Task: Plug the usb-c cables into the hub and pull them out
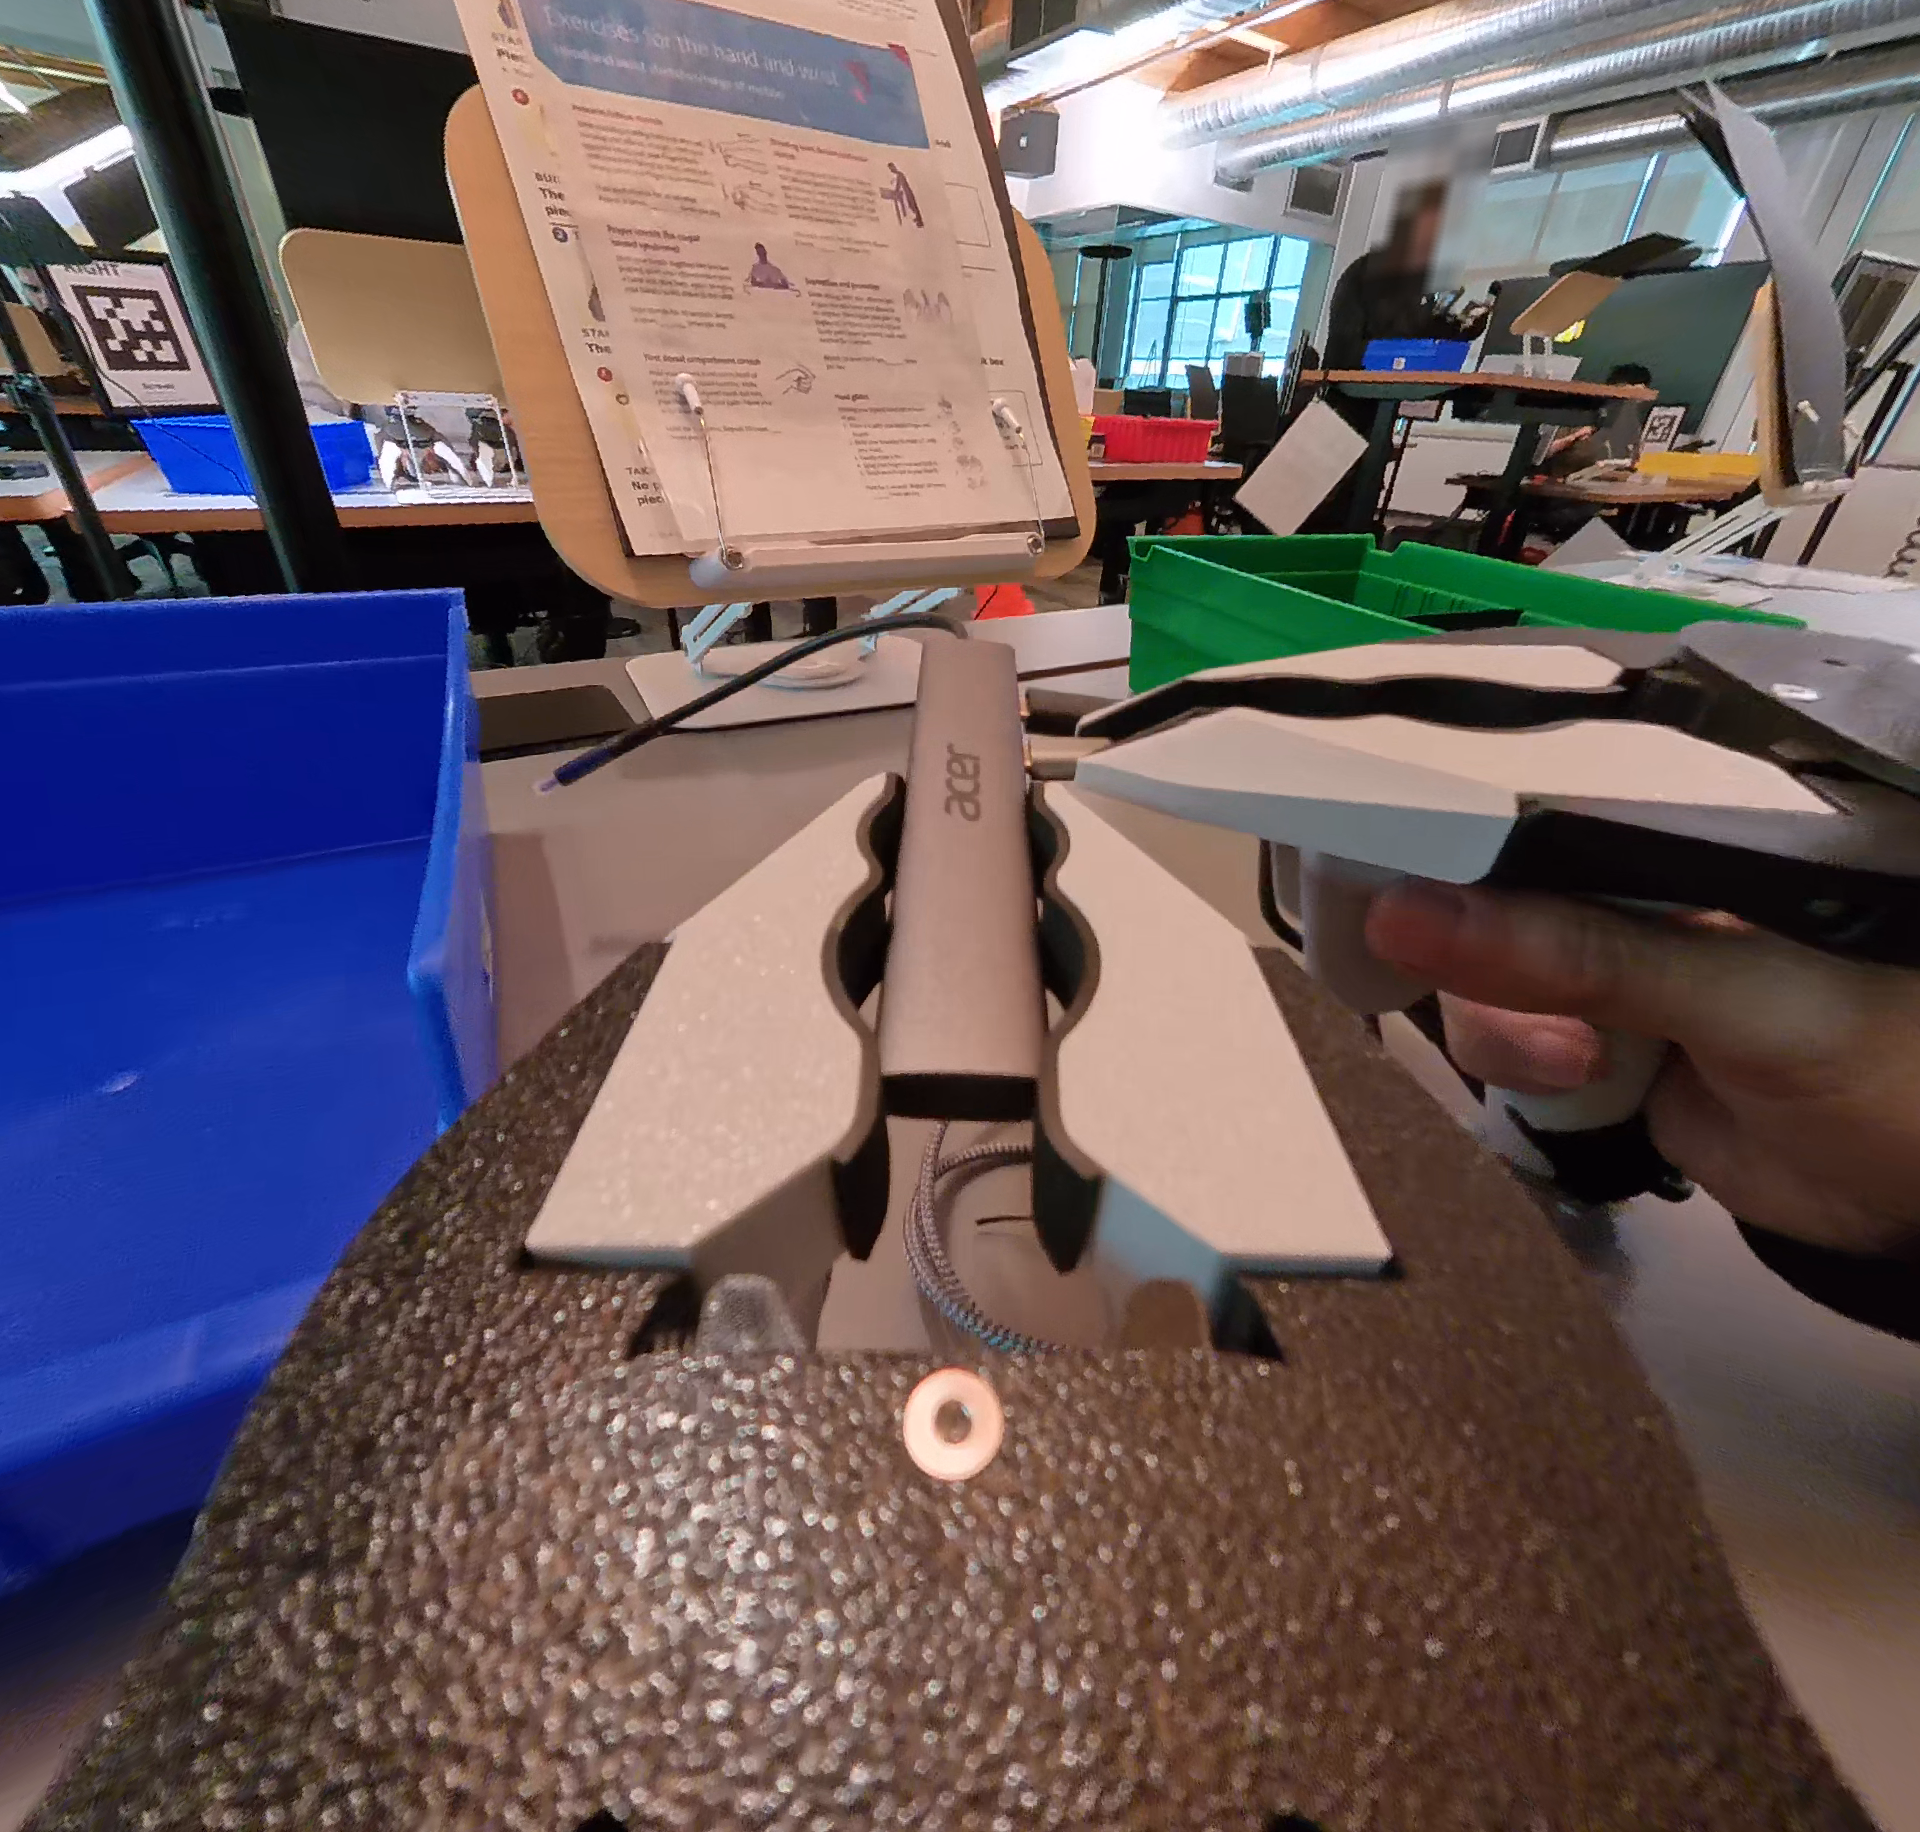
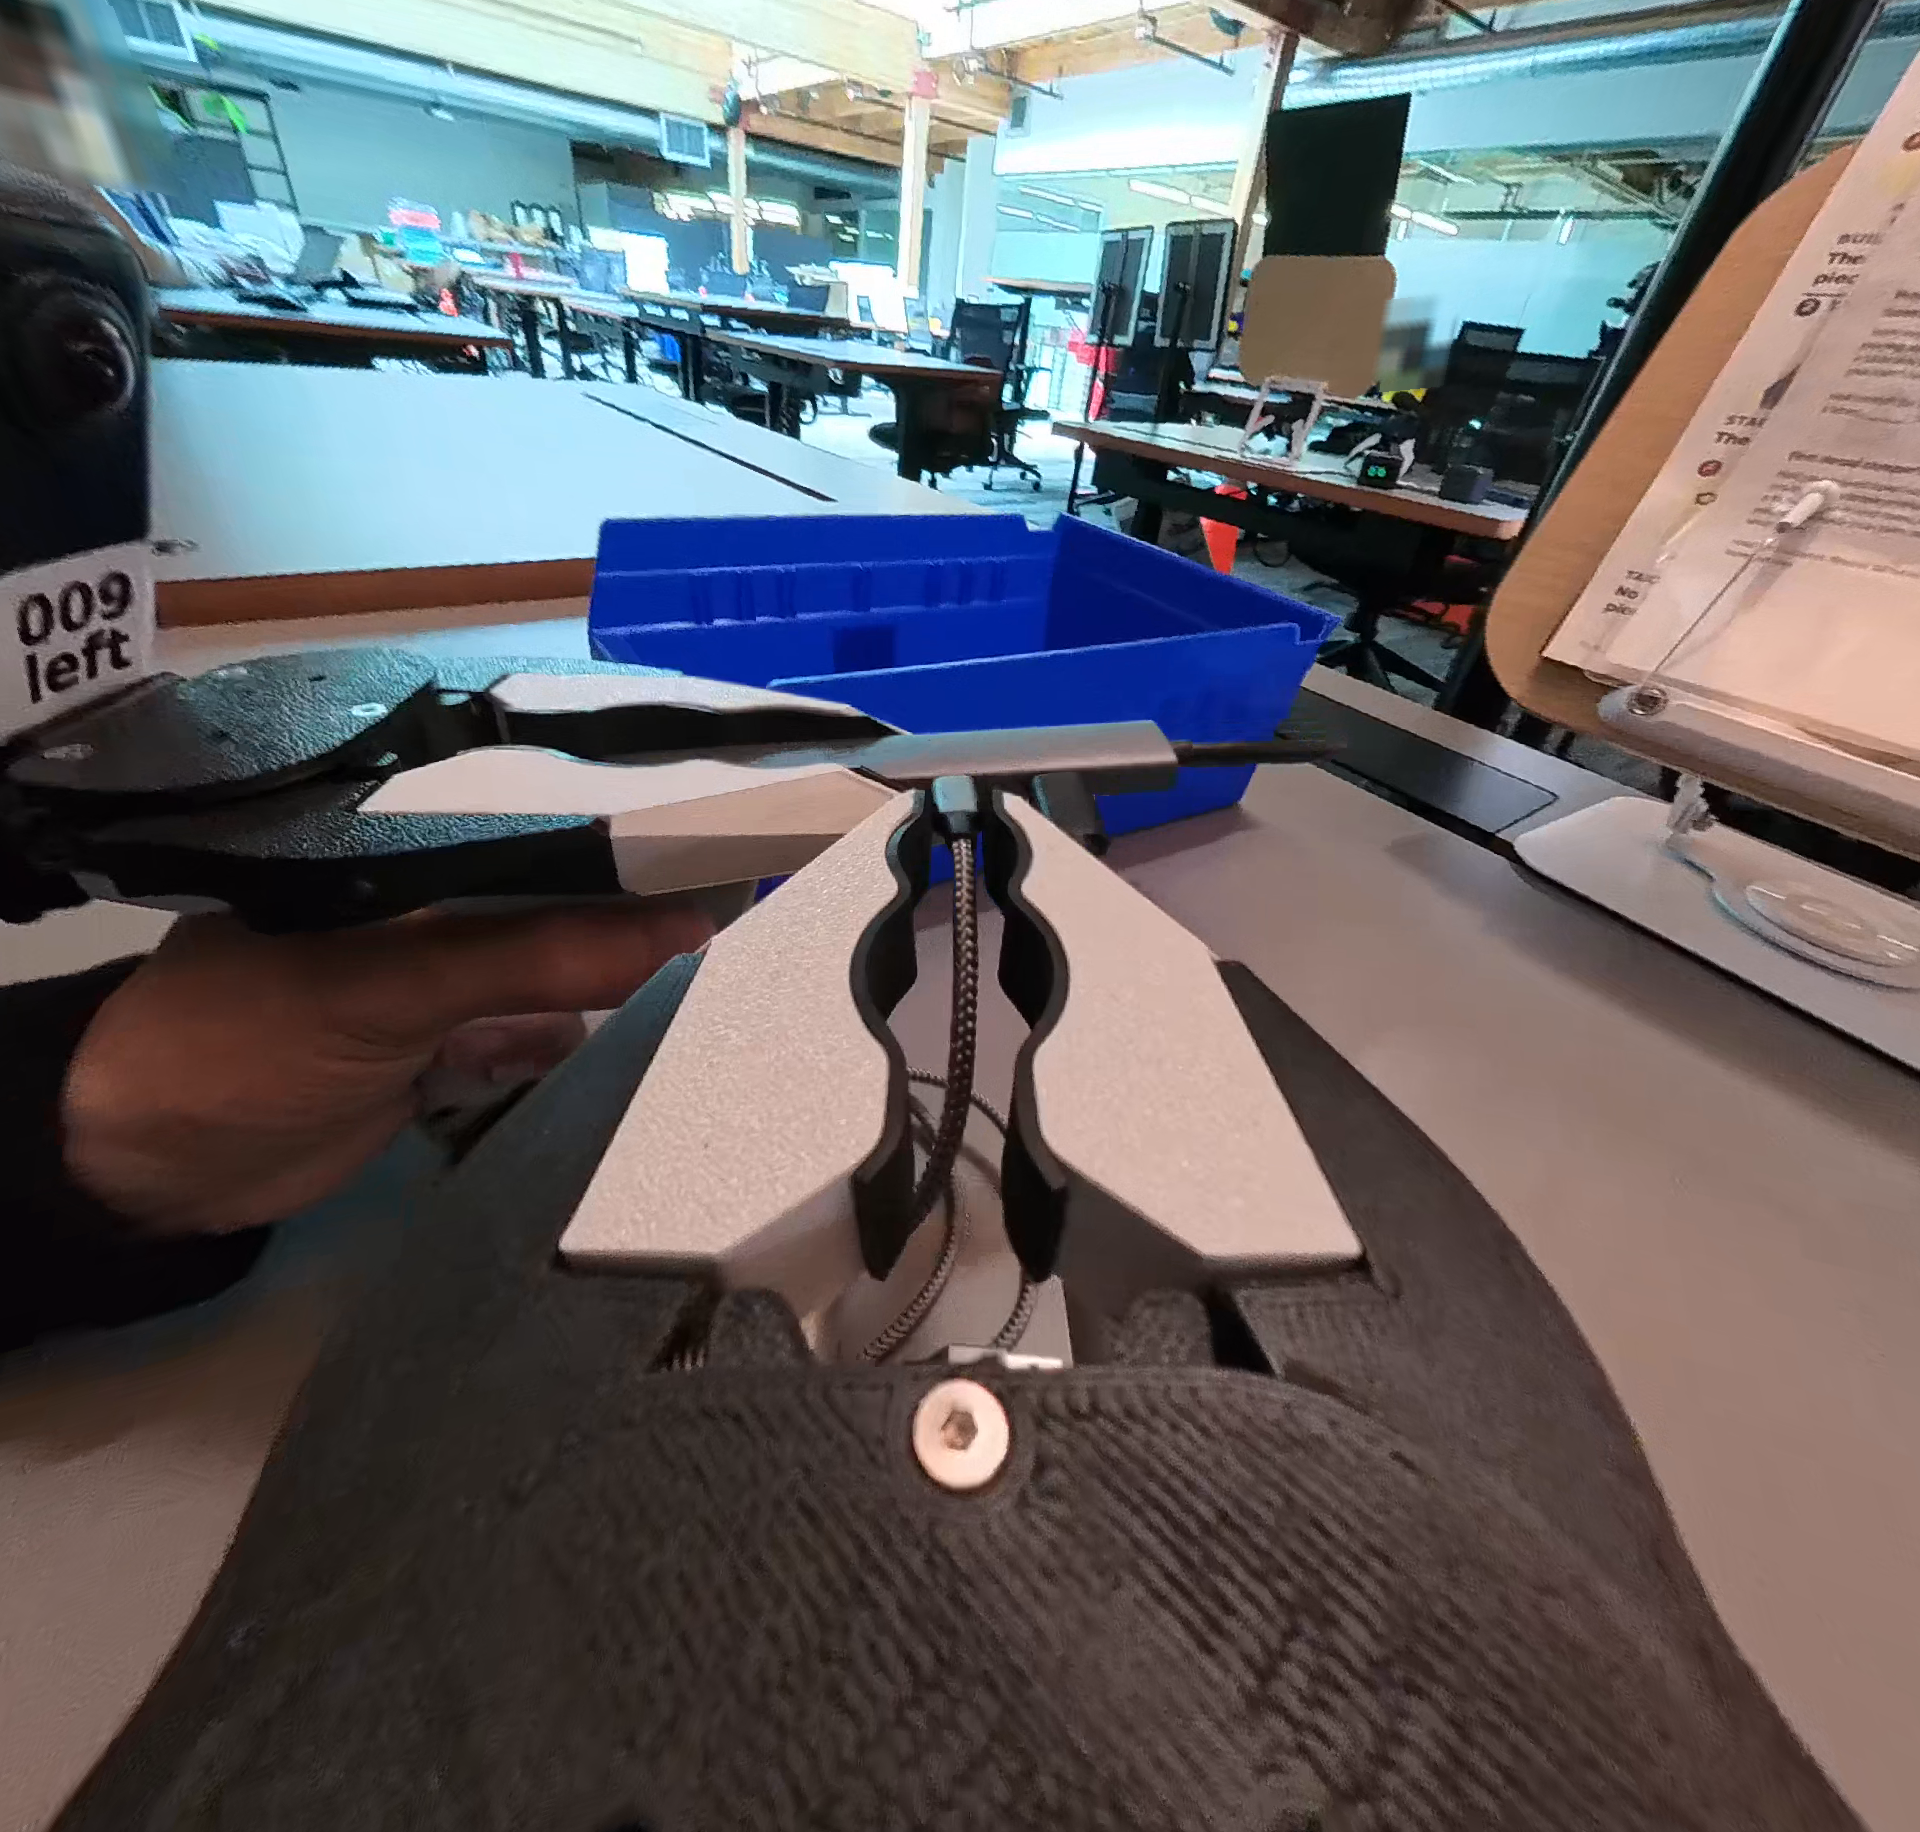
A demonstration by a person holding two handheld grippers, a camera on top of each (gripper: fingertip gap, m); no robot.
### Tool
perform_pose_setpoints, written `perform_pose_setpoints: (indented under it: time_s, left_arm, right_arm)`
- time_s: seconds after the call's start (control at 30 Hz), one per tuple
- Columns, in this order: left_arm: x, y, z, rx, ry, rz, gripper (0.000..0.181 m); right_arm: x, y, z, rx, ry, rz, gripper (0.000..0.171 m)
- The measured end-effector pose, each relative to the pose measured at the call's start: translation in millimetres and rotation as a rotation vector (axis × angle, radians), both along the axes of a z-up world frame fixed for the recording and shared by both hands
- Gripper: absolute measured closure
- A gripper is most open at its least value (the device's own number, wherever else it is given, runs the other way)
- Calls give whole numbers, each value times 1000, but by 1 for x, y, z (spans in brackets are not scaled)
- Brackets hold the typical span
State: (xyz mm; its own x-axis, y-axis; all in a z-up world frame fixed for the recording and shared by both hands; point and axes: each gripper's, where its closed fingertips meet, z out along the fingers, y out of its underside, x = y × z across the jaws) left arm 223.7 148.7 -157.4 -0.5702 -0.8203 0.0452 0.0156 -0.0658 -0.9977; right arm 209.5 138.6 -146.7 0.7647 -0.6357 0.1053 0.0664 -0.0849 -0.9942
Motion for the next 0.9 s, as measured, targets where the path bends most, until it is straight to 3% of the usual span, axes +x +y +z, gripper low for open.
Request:
perform_pose_setpoints:
  time_s: [0.03, 0.3, 0.37, 0.43, 0.53, 0.67, 0.8, 0.9]
  left_arm:
    - [0, -1, -1, 16, 3, 4, 160]
    - [-8, -16, -4, 168, -54, -24, 159]
    - [4, 13, 5, 122, -58, 126, 159]
    - [11, 49, 26, 0, -34, 136, 159]
    - [-5, 62, 71, -70, -134, 93, 160]
    - [-16, 52, 85, 28, -209, 108, 160]
    - [-17, 41, 80, 32, -200, 70, 160]
    - [-25, 40, 92, -4, -213, 49, 160]
  right_arm:
    - [0, -1, -2, -24, -6, -13, 163]
    - [-12, -20, -9, 5, 31, -64, 163]
    - [-24, -34, -18, -29, 55, -56, 163]
    - [-35, -54, -22, 15, 94, -68, 163]
    - [-48, -77, 13, 94, 22, -63, 163]
    - [-77, -69, 53, 10, -17, 82, 164]
    - [-84, -62, 3, -332, 25, 88, 163]
    - [-79, -72, -13, -408, 54, 22, 163]
